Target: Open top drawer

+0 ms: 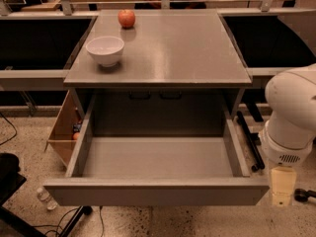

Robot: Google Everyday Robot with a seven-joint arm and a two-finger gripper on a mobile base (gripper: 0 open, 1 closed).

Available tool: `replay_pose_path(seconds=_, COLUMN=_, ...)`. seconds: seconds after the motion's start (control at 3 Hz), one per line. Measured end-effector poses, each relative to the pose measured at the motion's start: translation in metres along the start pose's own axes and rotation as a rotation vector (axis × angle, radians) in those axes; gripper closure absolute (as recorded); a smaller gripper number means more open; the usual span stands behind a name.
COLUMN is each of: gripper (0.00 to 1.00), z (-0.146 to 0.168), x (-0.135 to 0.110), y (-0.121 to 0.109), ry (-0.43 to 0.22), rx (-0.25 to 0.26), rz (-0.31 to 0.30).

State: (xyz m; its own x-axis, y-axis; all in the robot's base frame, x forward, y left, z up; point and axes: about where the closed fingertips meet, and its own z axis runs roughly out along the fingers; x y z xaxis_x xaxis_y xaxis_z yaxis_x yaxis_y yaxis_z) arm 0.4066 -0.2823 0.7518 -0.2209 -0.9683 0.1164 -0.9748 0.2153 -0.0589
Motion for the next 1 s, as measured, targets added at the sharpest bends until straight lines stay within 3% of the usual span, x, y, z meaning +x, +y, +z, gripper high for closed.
replay_pose_path(seconds=0.33, gripper=0.00, z=-0.016, x=0.002, y=-0.015, ry=-0.070, rx=-0.031, rz=0.016)
replay_pose_path(seconds=0.67, gripper=0.00, z=-0.042, x=0.005, y=-0.031, ry=-0.108, rx=-0.066, rz=0.069)
replay_pose_path(seconds=1.0, gripper=0.00, z=-0.070, x=0.000, y=-0.035, ry=-0.071, rx=-0.065, rz=0.127)
